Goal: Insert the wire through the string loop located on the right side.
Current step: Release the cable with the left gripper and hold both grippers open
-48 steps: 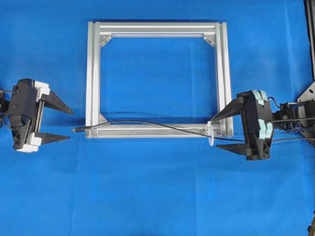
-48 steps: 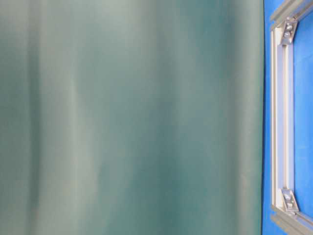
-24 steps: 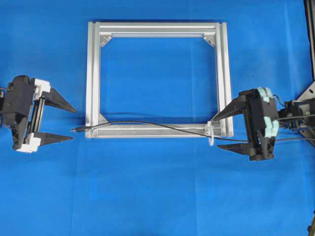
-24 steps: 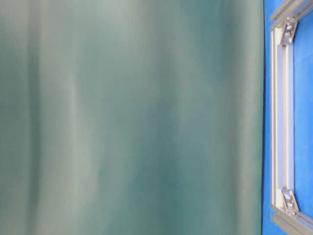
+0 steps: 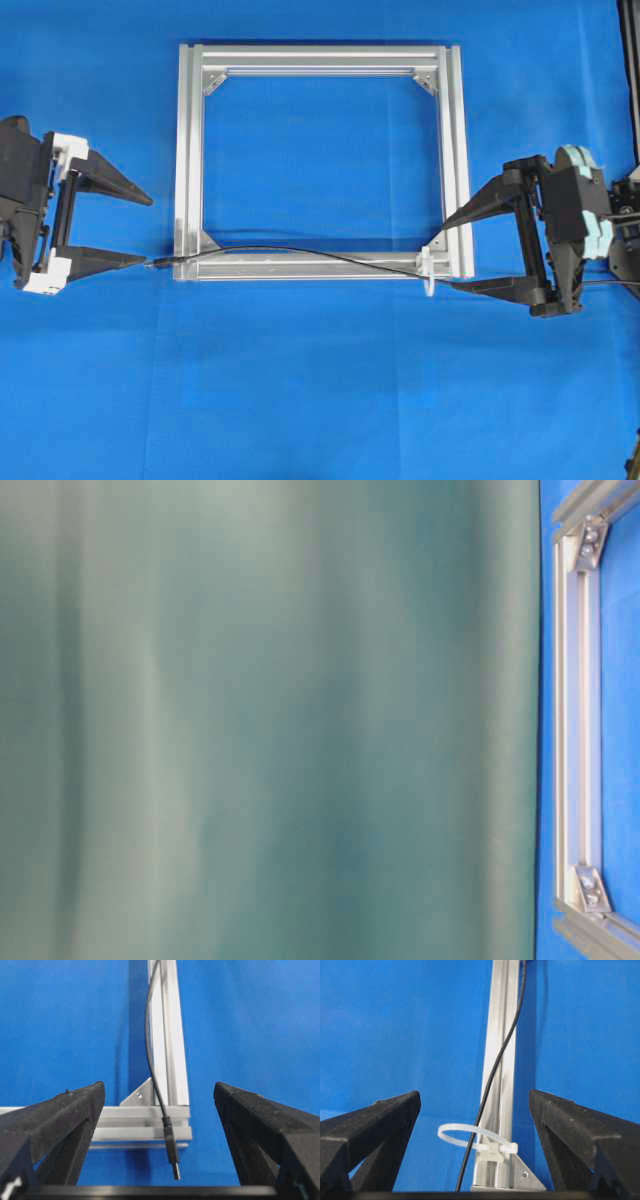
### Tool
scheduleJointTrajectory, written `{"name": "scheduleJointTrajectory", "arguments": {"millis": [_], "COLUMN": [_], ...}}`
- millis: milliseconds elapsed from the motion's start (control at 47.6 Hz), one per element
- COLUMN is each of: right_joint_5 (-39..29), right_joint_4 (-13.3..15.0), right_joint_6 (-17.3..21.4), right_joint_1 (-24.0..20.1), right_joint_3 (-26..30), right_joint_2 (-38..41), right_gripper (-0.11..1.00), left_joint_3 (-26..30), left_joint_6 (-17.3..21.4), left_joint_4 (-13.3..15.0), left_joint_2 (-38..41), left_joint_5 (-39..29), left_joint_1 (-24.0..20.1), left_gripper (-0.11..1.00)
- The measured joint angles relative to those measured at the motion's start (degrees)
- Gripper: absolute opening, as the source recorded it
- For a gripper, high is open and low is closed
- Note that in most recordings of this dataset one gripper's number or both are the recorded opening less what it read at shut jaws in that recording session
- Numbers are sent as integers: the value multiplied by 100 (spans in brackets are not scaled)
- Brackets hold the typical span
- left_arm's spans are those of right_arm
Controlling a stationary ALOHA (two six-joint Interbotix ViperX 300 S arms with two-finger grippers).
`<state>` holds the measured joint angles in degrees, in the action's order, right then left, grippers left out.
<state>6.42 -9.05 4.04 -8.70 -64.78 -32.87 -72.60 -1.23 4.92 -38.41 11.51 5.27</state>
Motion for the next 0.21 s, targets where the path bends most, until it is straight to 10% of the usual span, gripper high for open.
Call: {"name": "scheduleJointTrajectory", "arguments": {"millis": [210], "right_joint_5": [-35], "right_joint_4": [9], "right_joint_6": [0], "right_joint_1": [9], "right_joint_3": [9], "right_joint_2": [79], "right_gripper": [94], "left_joint_3": [9], "left_joint_6": [0], "left_joint_4": [0], "left_joint_2": [-97], "left_joint_5": [-26], "left_joint_1": [-18], "left_gripper": [86]}}
